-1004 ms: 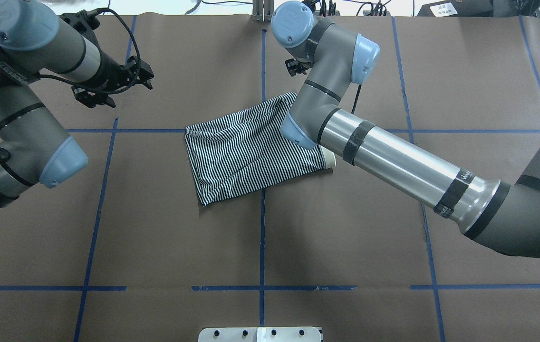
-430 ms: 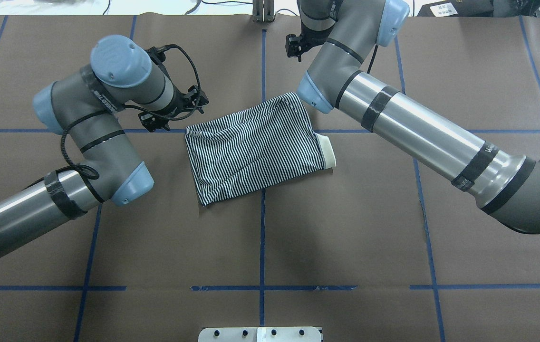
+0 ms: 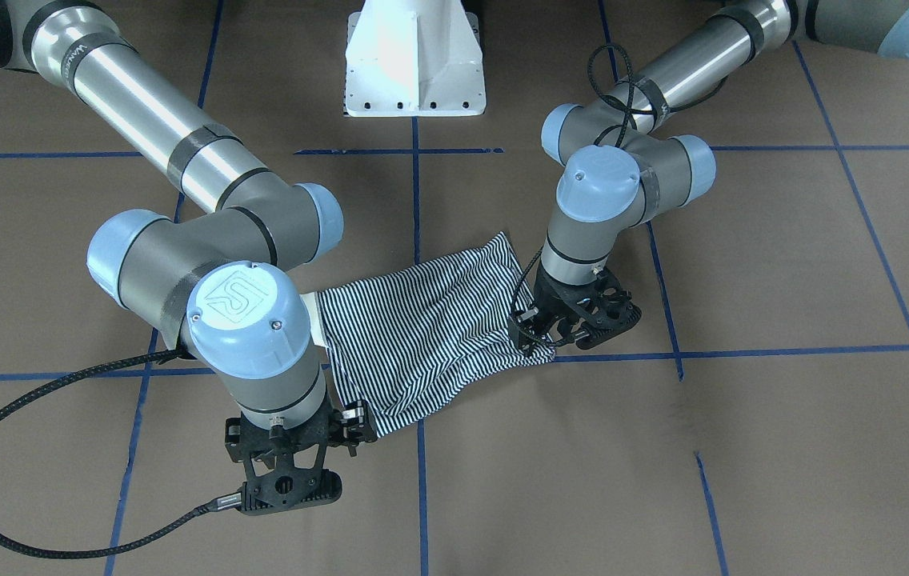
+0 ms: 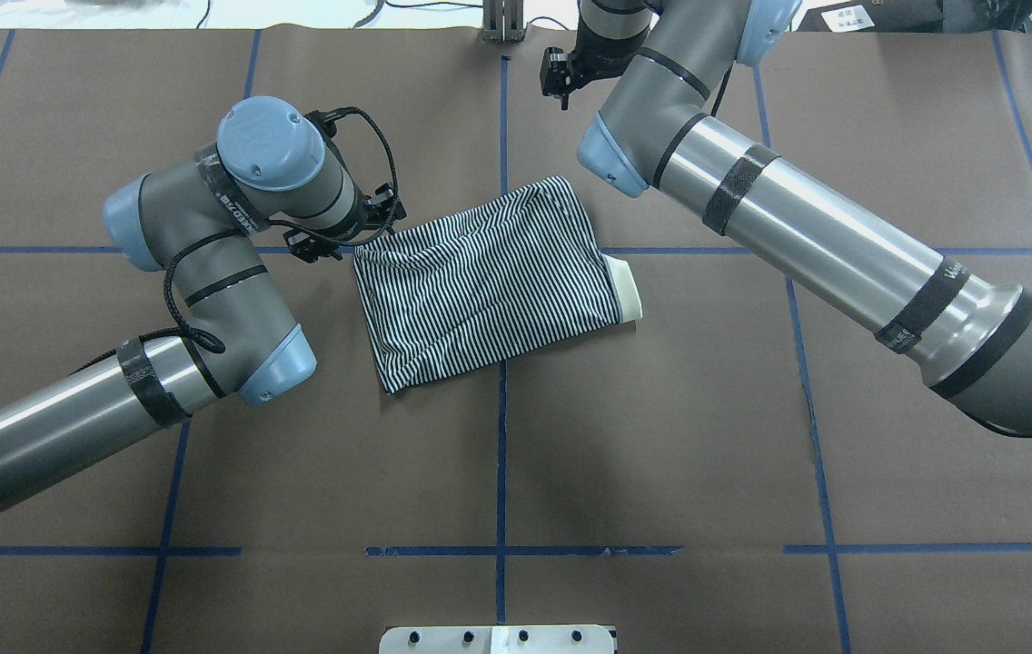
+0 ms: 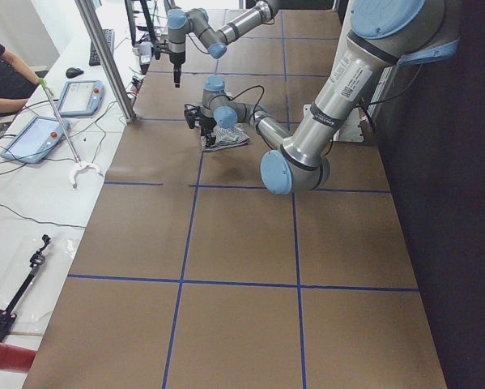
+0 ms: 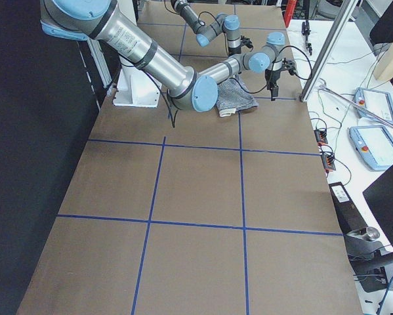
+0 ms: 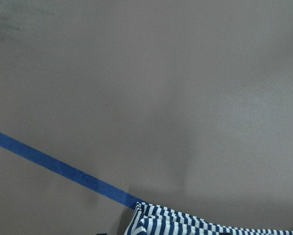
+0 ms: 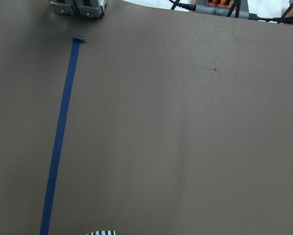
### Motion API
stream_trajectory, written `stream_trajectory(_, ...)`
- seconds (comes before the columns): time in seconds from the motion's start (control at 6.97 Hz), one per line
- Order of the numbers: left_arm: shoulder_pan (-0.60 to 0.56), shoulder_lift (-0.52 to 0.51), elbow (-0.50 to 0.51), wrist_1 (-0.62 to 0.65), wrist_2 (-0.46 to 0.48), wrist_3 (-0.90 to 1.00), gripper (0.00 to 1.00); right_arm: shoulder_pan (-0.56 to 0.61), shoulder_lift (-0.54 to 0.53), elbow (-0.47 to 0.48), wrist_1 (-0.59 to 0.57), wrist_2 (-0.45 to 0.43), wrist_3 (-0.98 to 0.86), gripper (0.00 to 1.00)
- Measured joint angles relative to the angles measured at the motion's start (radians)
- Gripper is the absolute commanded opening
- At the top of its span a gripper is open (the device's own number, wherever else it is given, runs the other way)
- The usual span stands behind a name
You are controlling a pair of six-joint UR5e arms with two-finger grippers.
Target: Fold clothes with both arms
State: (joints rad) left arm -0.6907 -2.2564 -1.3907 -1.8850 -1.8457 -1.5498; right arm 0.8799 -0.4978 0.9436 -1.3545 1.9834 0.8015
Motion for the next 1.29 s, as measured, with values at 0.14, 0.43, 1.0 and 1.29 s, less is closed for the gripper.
stream_trajectory(0.14,0.007,0.000,0.003,0.001,0.001,0.000,0.43,0.000,-0.002,0.001,0.000,0.001,0.002,1.00)
stream_trajectory(0.43,0.017,0.000,0.007,0.007,0.012,0.000,0.13,0.001,-0.005,0.002,0.000,0.002,0.002,1.00)
stream_trajectory(1.0,0.009,0.003,0.006,0.011,0.019,0.010,0.00,0.001,-0.012,0.005,0.001,0.002,0.003,1.00)
stream_trajectory(1.29,-0.023,0.004,0.009,0.013,0.019,0.052,0.00,0.000,-0.027,0.020,0.002,0.002,0.003,1.00)
